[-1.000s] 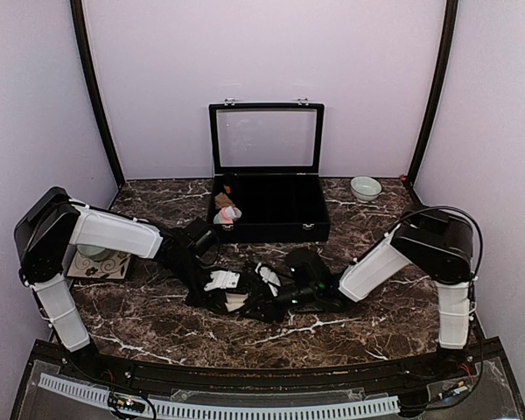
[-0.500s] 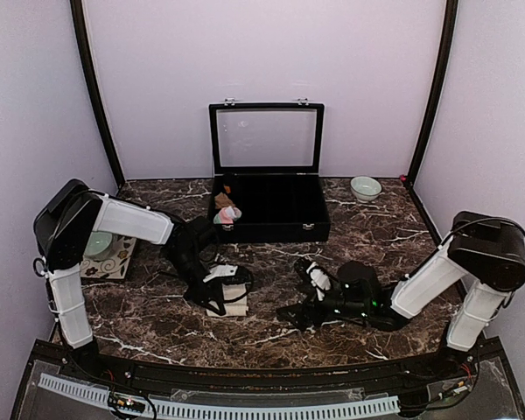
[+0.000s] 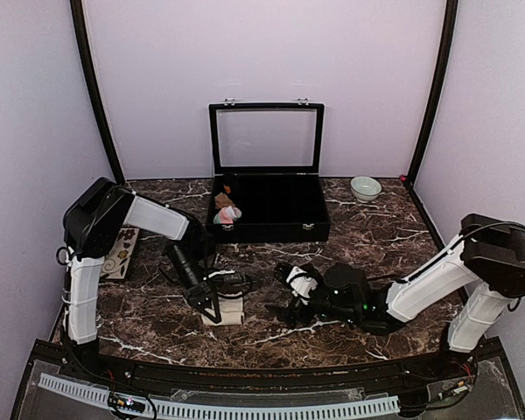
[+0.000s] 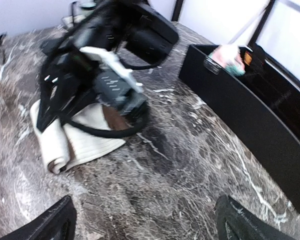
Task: Roll the socks
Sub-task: Roll the sock at the center of the board.
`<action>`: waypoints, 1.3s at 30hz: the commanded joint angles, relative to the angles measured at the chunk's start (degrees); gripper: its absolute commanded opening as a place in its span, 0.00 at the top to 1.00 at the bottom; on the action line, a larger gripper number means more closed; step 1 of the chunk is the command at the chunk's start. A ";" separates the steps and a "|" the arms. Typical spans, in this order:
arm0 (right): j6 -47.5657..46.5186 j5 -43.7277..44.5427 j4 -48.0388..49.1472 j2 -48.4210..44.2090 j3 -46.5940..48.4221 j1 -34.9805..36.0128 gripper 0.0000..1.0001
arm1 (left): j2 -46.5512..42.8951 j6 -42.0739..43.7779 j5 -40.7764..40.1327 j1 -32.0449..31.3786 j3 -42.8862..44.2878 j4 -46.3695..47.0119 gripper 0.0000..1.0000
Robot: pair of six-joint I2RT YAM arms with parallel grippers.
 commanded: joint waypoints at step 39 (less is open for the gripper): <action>-18.79 -13.41 -28.89 24.93 30.87 4.88 0.87 | -0.13 -5.44 -9.92 3.23 -2.30 0.79 0.07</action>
